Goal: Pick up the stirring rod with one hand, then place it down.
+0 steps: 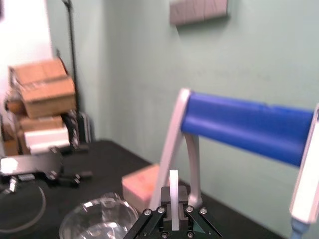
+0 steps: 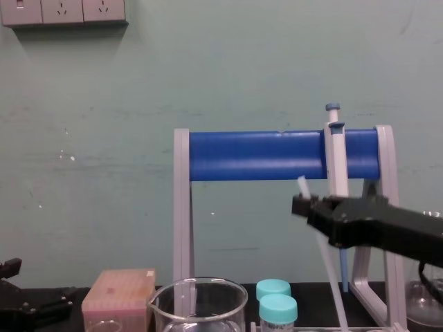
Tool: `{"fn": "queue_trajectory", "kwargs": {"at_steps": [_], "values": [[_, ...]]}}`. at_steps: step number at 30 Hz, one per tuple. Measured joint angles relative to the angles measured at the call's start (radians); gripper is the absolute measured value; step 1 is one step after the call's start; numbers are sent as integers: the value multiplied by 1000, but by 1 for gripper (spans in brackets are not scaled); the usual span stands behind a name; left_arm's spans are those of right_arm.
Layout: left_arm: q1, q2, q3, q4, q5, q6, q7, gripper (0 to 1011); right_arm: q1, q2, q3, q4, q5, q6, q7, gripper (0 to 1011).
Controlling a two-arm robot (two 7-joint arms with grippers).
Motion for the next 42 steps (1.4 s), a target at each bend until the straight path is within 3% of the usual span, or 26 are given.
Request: {"fn": "queue_trajectory", "kwargs": {"at_steps": [7, 18, 23, 42], "values": [[0, 0, 0, 0, 0, 0, 0, 1000, -34, 11, 36, -24, 68, -106, 76, 73], [0, 0, 0, 0, 0, 0, 0, 1000, -22, 16, 109, -97, 190, -96, 87, 73], [0, 0, 0, 0, 0, 0, 0, 1000, 4, 22, 148, -140, 225, -124, 84, 73], [0, 0, 0, 0, 0, 0, 0, 1000, -2, 36, 157, -178, 232, -149, 74, 73]]}}
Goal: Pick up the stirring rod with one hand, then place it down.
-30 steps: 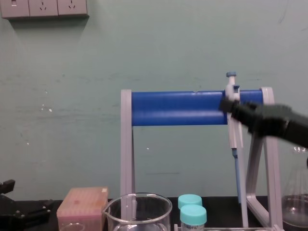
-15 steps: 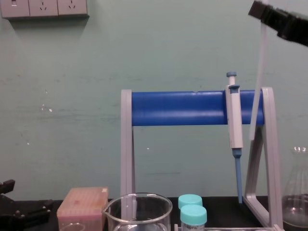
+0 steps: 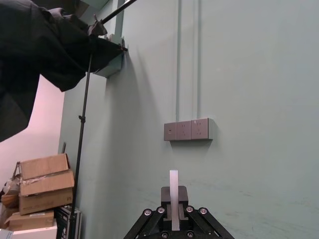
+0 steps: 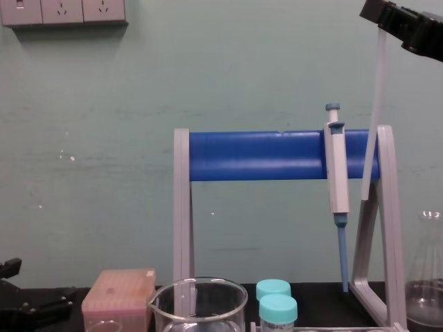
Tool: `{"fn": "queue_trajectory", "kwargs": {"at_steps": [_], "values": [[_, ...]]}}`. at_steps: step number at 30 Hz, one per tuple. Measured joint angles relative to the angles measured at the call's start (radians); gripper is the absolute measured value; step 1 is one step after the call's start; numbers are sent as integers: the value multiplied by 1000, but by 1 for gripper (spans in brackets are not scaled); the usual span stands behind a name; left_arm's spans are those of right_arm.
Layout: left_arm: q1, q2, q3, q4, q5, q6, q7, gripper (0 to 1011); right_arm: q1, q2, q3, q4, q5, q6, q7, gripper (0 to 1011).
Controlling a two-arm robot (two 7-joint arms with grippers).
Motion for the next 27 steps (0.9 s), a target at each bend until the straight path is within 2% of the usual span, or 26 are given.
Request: {"fn": "queue_trajectory", "kwargs": {"at_steps": [27], "values": [[0, 0, 0, 0, 0, 0, 0, 1000, -5, 4, -9, -6, 0, 8, -3, 73]]}}
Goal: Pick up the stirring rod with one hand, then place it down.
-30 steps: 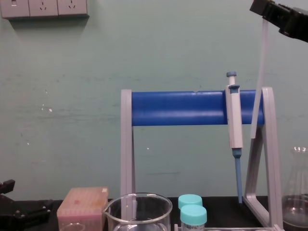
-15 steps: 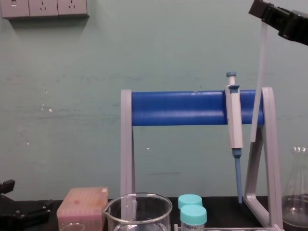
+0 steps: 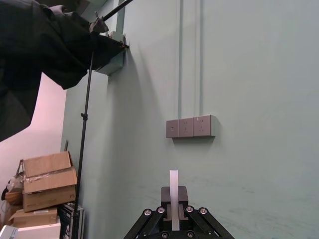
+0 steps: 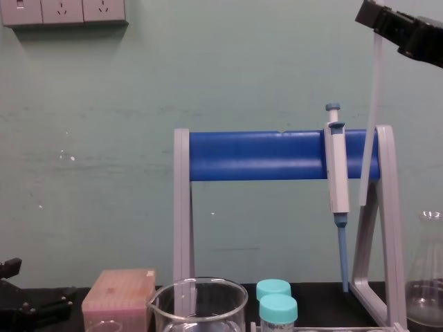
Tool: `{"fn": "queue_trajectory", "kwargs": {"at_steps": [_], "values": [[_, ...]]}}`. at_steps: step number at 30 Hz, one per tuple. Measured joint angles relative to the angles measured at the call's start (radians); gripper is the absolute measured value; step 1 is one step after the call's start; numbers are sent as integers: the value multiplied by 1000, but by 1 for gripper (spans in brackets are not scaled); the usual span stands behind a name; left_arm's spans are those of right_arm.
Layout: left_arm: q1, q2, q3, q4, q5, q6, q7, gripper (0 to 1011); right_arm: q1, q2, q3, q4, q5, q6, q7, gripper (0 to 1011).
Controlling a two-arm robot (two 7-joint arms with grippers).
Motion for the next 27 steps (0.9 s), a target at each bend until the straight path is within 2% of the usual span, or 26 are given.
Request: {"fn": "queue_trajectory", "kwargs": {"at_steps": [27], "values": [[0, 0, 0, 0, 0, 0, 0, 1000, -1, 9, -13, 9, 2, 11, 10, 73]]}}
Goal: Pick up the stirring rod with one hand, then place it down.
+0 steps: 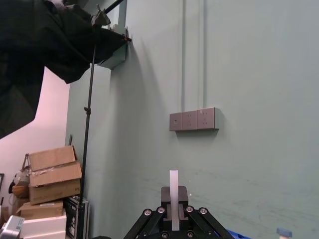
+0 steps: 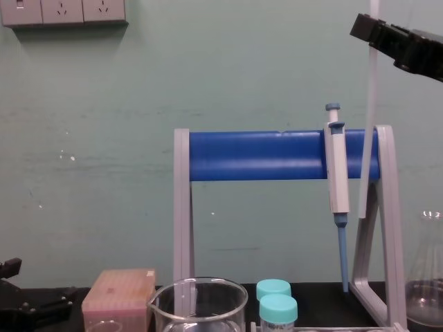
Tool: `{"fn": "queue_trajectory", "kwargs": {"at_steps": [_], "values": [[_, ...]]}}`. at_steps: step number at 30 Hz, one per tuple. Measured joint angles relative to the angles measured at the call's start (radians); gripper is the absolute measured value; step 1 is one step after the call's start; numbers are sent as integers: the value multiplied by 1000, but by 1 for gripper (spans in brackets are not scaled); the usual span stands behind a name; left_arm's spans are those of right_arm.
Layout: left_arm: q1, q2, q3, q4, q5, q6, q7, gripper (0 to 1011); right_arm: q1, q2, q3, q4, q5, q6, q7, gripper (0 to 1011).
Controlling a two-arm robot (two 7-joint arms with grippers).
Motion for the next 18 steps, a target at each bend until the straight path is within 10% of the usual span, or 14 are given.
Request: {"fn": "queue_trajectory", "kwargs": {"at_steps": [18], "values": [[0, 0, 0, 0, 0, 0, 0, 1000, -2, 9, -11, 2, 1, 3, 11, 73]]}}
